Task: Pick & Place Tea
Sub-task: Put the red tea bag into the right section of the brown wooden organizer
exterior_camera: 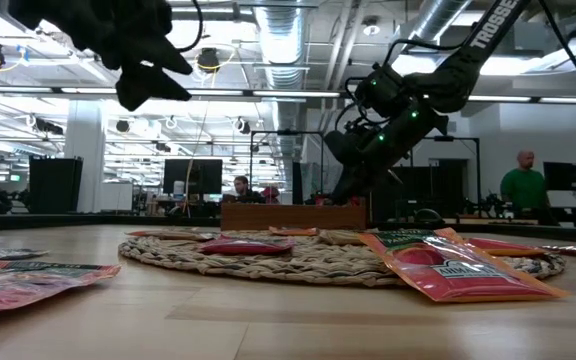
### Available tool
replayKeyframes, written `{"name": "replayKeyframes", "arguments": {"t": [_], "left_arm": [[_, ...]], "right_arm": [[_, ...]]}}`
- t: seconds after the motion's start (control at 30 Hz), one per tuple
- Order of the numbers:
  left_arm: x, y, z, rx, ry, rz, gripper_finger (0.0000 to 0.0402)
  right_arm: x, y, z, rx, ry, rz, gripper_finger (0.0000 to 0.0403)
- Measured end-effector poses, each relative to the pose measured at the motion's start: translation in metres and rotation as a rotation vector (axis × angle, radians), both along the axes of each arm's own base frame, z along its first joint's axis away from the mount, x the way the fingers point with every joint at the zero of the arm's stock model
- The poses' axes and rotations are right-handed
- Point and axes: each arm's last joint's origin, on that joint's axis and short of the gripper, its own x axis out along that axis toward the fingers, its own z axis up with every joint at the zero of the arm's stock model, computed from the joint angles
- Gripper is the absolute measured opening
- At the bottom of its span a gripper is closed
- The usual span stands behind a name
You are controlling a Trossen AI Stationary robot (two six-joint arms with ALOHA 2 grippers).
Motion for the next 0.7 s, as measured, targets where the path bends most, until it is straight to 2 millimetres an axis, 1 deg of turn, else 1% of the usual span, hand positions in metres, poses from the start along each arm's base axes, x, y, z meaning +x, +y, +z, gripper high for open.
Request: {"name": "replayKeyframes", "arguments": {"t": [0.17, 0.4, 0.5, 0.7], "left_arm": [[0.0037, 0.0, -0.004, -0.001, 0.021, 0.0, 0.0216], [0.0042, 0.0, -0.003, -0.002, 0.009, 0.0, 0.0216], [0.0048, 0.0, -0.0018, -0.002, -0.005, 0.0, 0.0216], [0.005, -0.0001, -0.0015, -0.005, -0.009, -0.003, 0.0216]], "right_arm": [[-0.0004, -0.001, 0.0002, -0.033, 0.015, -0.024, 0.0001], [-0.002, -0.002, -0.0005, -0.042, 0.031, -0.077, 0.0001], [-0.0016, -0.0013, -0.0006, -0.04, 0.03, -0.074, 0.0], [0.0024, 0.0071, -0.0003, -0.028, 0.025, -0.029, 0.0]]}}
